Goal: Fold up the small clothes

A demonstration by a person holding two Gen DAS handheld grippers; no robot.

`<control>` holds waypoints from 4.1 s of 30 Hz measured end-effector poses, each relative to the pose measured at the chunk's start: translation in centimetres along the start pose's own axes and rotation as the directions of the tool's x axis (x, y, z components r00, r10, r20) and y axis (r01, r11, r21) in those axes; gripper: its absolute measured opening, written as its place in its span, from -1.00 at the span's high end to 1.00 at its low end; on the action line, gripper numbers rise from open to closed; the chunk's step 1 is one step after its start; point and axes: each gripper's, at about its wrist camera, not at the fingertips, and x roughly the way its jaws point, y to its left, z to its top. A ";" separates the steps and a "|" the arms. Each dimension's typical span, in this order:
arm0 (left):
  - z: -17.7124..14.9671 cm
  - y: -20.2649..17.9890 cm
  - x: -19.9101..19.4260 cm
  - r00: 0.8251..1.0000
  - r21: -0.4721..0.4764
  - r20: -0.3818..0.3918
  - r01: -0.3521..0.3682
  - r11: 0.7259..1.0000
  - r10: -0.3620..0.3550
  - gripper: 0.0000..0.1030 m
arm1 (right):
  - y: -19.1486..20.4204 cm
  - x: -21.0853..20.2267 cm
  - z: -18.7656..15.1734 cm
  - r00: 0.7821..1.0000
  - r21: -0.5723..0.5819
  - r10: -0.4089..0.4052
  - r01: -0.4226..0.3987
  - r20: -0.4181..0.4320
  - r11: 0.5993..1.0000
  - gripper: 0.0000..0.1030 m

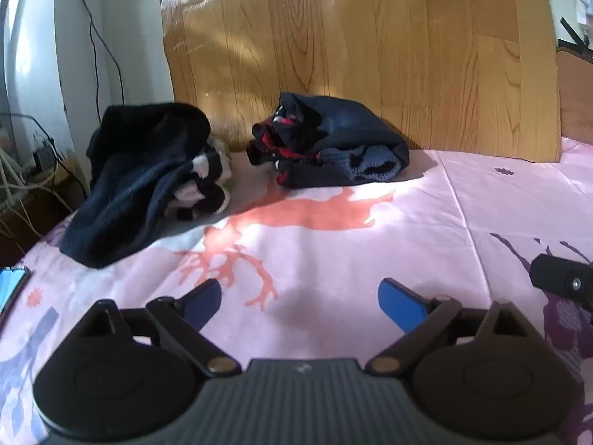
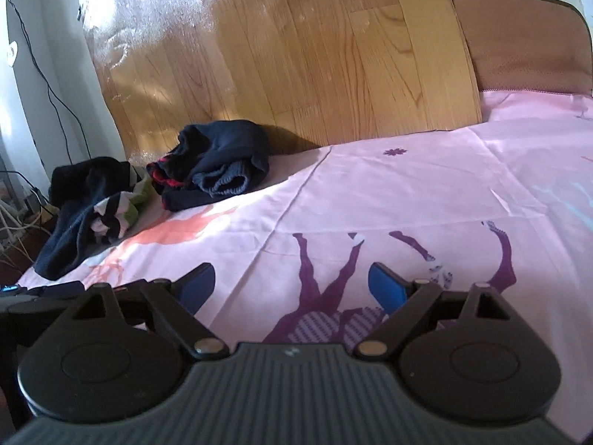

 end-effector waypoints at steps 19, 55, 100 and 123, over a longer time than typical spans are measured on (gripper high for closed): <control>0.0 1.4 -0.3 0.998 -0.063 -0.011 0.063 0.996 -0.064 -0.95 | -0.4 0.3 -0.1 0.999 0.050 0.032 -0.031 -0.022 0.998 -0.78; 0.0 1.1 -0.9 0.998 0.000 0.016 -0.065 0.998 0.065 -1.00 | -0.6 0.5 0.0 0.998 0.071 0.037 -0.034 -0.040 0.997 -0.85; 0.3 1.2 -0.6 0.993 0.054 0.002 -0.120 0.991 0.121 -0.99 | -2.0 -0.1 0.3 0.997 0.158 0.069 -0.064 -0.021 0.985 -0.85; 0.3 1.3 -0.5 0.993 0.056 -0.003 -0.120 0.991 0.121 -1.00 | -2.0 -0.2 0.2 0.997 0.164 0.070 -0.066 -0.020 0.984 -0.85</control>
